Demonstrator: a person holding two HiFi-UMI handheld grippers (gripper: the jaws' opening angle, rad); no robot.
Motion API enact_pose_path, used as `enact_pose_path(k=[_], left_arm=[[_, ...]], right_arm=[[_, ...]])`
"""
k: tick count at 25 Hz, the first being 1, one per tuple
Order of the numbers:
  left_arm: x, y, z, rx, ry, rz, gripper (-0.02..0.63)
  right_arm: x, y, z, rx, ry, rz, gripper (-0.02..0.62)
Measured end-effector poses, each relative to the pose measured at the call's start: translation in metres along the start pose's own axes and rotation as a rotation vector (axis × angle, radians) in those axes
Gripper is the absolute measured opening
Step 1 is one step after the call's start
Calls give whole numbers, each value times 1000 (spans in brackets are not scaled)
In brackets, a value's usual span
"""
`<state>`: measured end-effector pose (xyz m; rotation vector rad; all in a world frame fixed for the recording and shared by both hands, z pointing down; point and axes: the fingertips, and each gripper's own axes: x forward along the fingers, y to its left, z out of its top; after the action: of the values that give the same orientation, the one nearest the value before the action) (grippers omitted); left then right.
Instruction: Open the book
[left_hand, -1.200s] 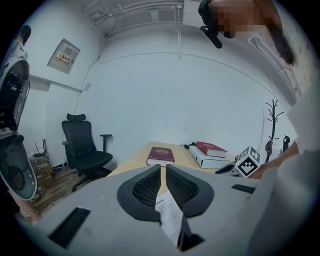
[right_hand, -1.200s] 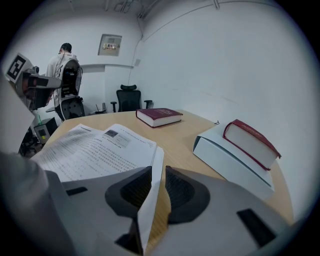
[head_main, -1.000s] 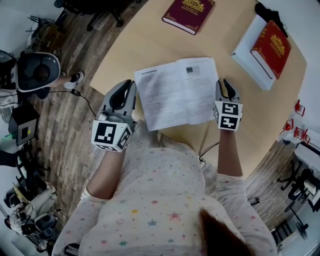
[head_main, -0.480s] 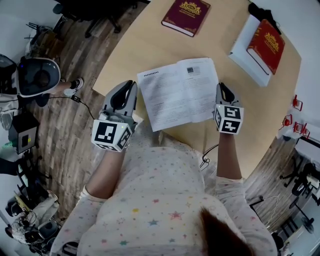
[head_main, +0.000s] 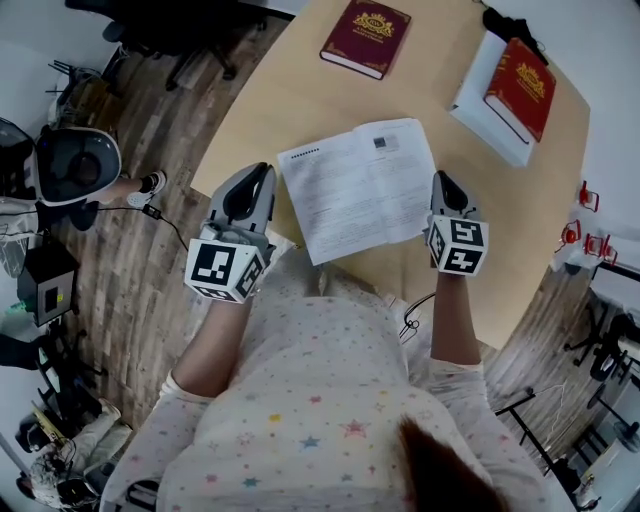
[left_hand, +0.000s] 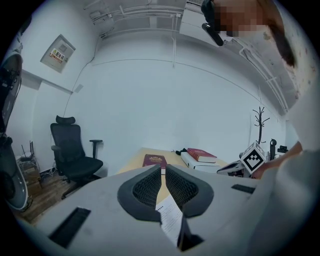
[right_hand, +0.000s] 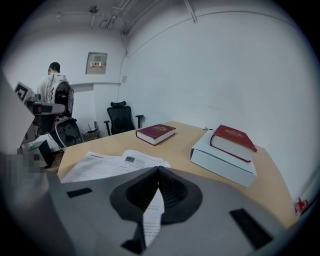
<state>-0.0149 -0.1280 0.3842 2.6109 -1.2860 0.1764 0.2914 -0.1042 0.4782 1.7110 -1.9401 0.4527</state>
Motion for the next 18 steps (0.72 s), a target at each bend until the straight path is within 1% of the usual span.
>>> enact_pose_path(k=[13,18], left_arm=[[2,2,13,8,-31,-50,31],[-1,4,18,12,-45,-68,29]], right_arm=[[-34,21,26,53,-74,-25,1],[-50,31,42,57,-135,-39,0]])
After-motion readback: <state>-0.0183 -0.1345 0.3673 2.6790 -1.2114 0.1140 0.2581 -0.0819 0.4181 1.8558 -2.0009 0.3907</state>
